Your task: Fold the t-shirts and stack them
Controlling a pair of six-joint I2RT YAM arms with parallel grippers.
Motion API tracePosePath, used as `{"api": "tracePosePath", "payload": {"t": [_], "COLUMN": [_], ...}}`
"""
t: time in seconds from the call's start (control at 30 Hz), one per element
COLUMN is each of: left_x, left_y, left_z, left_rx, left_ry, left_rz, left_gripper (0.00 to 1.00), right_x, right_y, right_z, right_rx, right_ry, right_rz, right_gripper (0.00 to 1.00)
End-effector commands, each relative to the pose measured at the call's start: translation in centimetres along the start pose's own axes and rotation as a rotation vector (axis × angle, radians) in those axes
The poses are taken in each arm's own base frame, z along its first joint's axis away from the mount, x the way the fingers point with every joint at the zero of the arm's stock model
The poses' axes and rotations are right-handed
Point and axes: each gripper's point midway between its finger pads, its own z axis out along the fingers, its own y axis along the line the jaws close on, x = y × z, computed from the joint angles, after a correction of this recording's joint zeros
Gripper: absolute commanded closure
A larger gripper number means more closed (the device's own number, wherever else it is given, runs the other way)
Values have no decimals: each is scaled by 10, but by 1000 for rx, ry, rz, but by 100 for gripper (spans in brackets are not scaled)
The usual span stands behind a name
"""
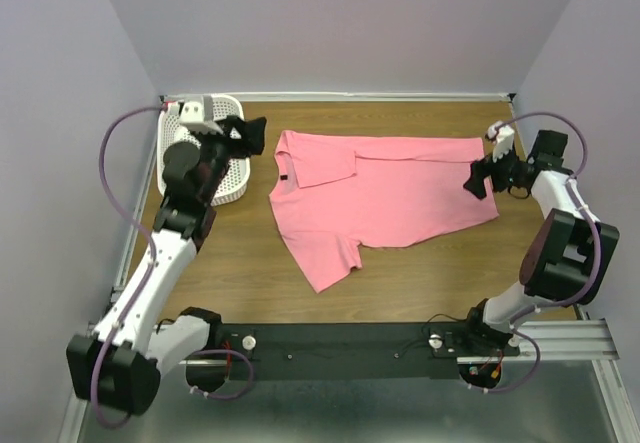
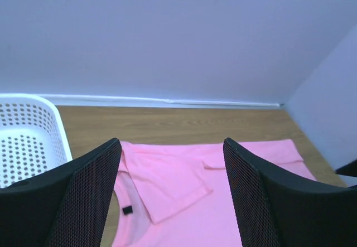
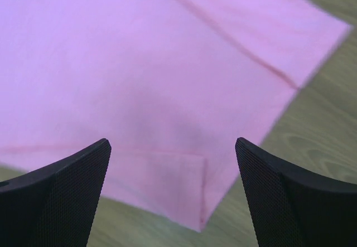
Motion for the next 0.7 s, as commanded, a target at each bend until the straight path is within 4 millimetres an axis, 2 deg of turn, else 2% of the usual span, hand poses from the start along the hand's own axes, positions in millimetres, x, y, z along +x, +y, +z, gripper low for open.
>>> {"api": "tracePosePath", "payload": {"t": [0.0, 0.03, 0.07, 0.1, 0.13, 0.17, 0.2, 0.23, 0.27, 0.3, 0.33, 0.37, 0.4, 0.43, 0.47, 0.5, 0.53, 0.57, 0.63, 0.67], "left_x": [100, 120, 158, 173, 182, 203, 209, 207, 217, 213, 207, 202, 193, 168, 152, 132, 99, 78, 41, 32], "left_y": [-8, -12, -5, -9, -24, -28, -34, -39, -52, -57, -52, -51, -46, -41, -40, -40, -39, -38, -30, -27], "left_z": [-45, -55, -72, -83, -96, -111, -118, -122, -134, -134, -135, -135, -135, -135, -136, -138, -145, -150, -167, -172], "left_rx": [106, 130, 117, 128, 185, 189, 198, 195, 213, 221, 188, 187, 166, 148, 145, 148, 153, 156, 138, 126], "left_ry": [247, 303, 393, 440, 478, 528, 540, 518, 566, 545, 517, 489, 456, 357, 299, 226, 104, 33, -116, -156], "left_rz": [-209, -251, -301, -340, -386, -404, -407, -401, -393, -377, -347, -303, -276, -262, -251, -231, -230, -214, -213, -221], "left_gripper": [24, 32, 36, 39, 42, 42, 42, 42, 42, 42, 42, 41, 40, 39, 38, 36, 34, 22, 5, 2], "right_x": [47, 54, 51, 52, 55, 56, 63, 65, 56, 55, 58, 45, 39, 33, 37, 39, 30, 32, 36, 27], "right_y": [78, 101, 106, 116, 138, 148, 164, 178, 202, 216, 232, 266, 281, 299, 339, 358, 376, 406, 428, 441], "right_z": [-6, -15, -18, -20, -23, -23, -24, -24, -22, -21, -20, -7, -6, 6, 7, 12, 21, 20, 32, 35], "right_rx": [-351, -442, -476, -517, -593, -627, -667, -699, -743, -765, -781, -828, -804, -793, -836, -845, -829, -855, -884, -885], "right_ry": [5, 16, 7, 18, 45, 52, 73, 81, 63, 60, 64, 17, 30, -12, 12, 11, -35, -39, -30, -57], "right_rz": [-293, -264, -312, -297, -276, -298, -304, -331, -427, -464, -487, -635, -683, -772, -884, -946, -1014, -1076, -1092, -1106], "right_gripper": [2, 5, 7, 10, 16, 19, 21, 22, 22, 22, 21, 19, 18, 18, 17, 17, 17, 17, 18, 19]}}
